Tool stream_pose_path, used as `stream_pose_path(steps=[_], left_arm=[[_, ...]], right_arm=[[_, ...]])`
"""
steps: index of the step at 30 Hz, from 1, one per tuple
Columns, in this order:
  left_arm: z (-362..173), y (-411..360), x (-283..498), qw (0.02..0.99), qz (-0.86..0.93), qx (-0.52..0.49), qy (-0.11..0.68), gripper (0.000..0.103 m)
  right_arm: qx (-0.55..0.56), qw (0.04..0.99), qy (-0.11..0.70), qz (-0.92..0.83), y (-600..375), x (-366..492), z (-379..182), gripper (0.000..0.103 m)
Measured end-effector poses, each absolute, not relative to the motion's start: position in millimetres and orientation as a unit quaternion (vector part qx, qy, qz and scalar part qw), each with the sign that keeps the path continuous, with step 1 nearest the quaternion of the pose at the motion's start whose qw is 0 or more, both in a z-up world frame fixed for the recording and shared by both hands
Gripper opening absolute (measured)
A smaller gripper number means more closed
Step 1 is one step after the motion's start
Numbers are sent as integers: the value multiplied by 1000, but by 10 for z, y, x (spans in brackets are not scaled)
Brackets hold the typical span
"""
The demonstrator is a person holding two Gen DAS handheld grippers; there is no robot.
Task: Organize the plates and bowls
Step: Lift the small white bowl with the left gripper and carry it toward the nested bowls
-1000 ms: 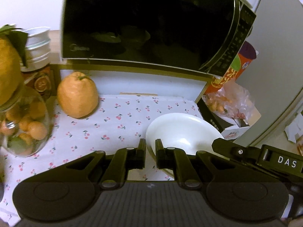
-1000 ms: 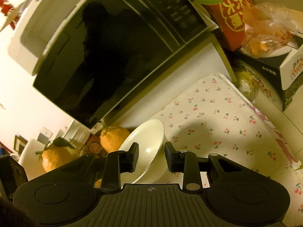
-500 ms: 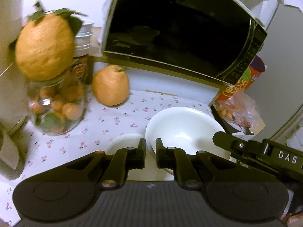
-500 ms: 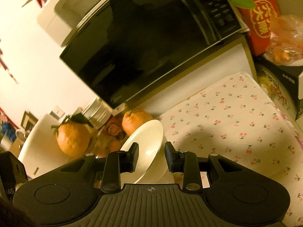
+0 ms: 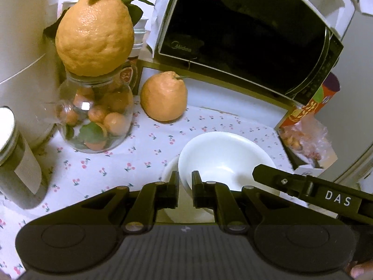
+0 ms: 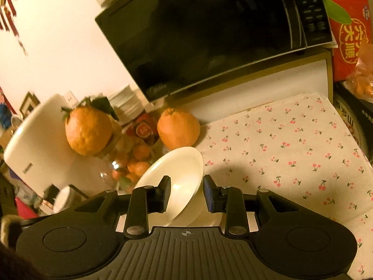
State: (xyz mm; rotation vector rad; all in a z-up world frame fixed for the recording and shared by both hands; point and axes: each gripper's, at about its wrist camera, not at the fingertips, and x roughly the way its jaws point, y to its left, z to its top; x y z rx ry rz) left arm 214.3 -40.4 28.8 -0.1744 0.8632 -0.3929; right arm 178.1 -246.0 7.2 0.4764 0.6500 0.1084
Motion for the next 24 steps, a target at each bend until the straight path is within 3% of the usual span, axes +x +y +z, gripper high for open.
stream_pose_path(steps=[24], left_arm=[[60,-463,2166,891,-161,-29,423,10]], right_arm=[[166,916,362,43,-2213,1978,-236,32]])
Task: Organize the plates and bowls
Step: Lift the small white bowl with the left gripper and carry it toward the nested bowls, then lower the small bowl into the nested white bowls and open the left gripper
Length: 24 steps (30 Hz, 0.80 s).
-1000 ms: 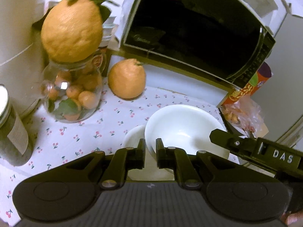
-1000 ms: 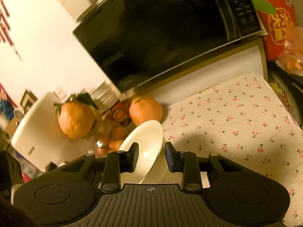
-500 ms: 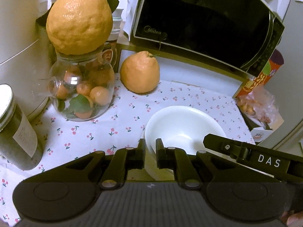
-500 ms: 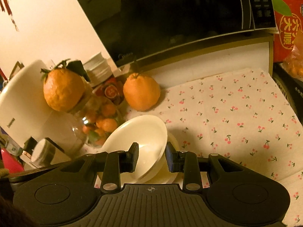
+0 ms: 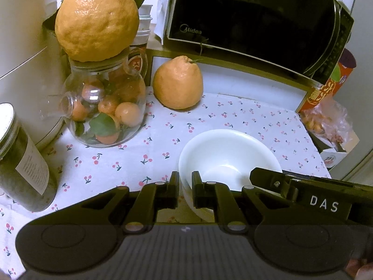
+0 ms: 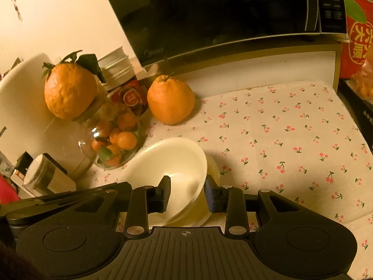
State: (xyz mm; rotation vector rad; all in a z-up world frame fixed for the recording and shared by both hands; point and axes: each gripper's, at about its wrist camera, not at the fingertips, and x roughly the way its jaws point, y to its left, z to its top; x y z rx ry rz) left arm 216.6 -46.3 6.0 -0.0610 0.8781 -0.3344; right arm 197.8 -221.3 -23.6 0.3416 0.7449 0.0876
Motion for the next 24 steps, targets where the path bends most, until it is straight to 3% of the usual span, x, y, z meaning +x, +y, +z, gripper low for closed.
stream_pose_path(steps=[22,24], left_arm=[[15,-500,2151,896,-158,6,414,18],[20,-495,2150,897,-158,7,413,20]], right_arm=[[120,920,371,34,-2161,1962,-233,33],[127,920,369,34,-2187,1953,-223,42]])
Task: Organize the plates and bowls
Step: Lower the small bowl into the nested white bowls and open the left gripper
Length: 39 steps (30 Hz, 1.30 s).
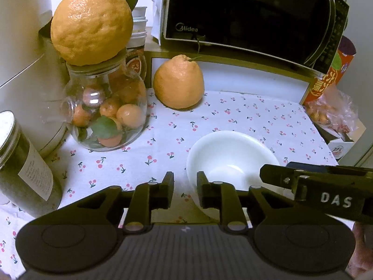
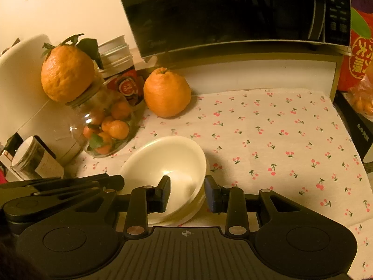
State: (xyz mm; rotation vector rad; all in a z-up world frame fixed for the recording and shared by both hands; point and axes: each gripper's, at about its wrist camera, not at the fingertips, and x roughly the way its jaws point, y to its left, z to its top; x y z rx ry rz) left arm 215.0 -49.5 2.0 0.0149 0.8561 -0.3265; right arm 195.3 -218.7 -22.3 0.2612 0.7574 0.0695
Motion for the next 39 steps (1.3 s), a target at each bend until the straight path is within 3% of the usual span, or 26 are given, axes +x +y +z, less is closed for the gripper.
stream_pose_path(steps=[4,7,10,12,18,24,31,39], left_arm=[[25,-486,2144,897,-158,9,412,22],[39,-477,2134,897,-166,8,410,31],[62,-459,2107,898,-180,10,401,49],[78,-451,2079,900,-190,14,391,67],[75,-435,1988,900,-226,37,371,94],[2,-499,1877,890,-273,66,360,101],[-156,-636,1820,878,-296,102,363,102],[-253,-666,1898,876,-294,71,375,102]], right_arm=[[138,921,364,34,-2242,1932,-189,57],[144,920,362,30,-2288,1918,-176,66],[149,920,362,28,-2332,1903,-168,73],[154,919,362,26,-2368,1892,-165,80],[167,918,360,14,-2473,1856,-163,90],[206,907,368,7,-2608,1851,-202,91],[263,885,383,18,-2680,1885,-278,91],[284,871,400,25,-2654,1966,-374,91]])
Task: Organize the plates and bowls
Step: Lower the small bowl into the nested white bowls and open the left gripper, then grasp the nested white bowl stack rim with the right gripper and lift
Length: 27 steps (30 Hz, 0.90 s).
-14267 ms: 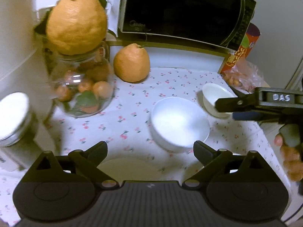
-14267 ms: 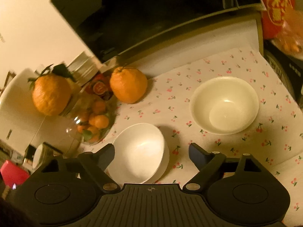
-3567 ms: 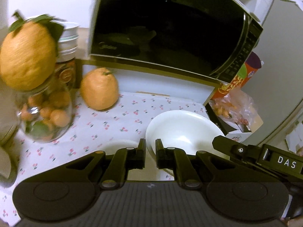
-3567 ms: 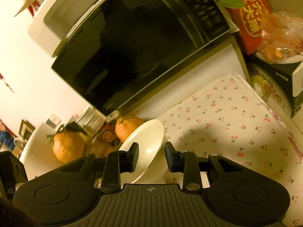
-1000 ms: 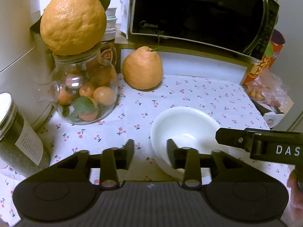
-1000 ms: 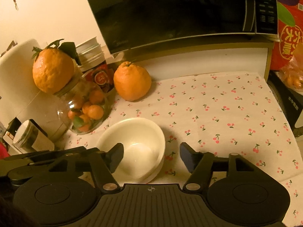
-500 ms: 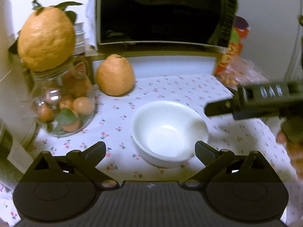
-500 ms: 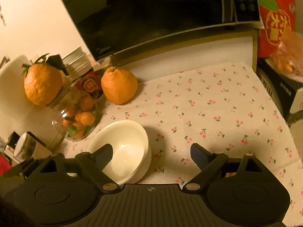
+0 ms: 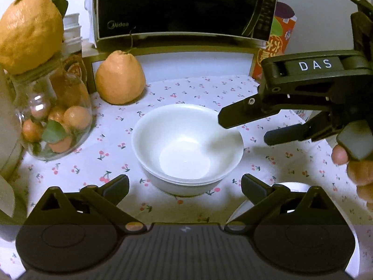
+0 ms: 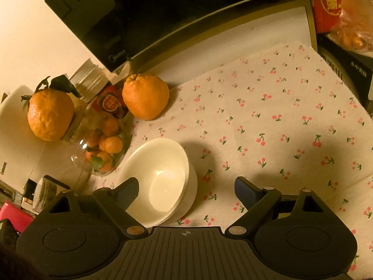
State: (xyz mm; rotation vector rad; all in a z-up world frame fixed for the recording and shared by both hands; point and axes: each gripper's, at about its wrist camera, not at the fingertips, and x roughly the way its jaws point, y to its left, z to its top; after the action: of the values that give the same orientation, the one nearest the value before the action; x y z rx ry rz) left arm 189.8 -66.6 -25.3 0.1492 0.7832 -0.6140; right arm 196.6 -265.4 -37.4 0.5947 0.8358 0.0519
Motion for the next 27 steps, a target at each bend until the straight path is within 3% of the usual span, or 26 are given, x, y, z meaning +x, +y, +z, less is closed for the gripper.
stream_pose_path(steps=[27], left_arm=[[-416,-750,2136,867,-312,49,384,96]], right_arm=[[317,854,413,14,-2594,2267,-566,89]])
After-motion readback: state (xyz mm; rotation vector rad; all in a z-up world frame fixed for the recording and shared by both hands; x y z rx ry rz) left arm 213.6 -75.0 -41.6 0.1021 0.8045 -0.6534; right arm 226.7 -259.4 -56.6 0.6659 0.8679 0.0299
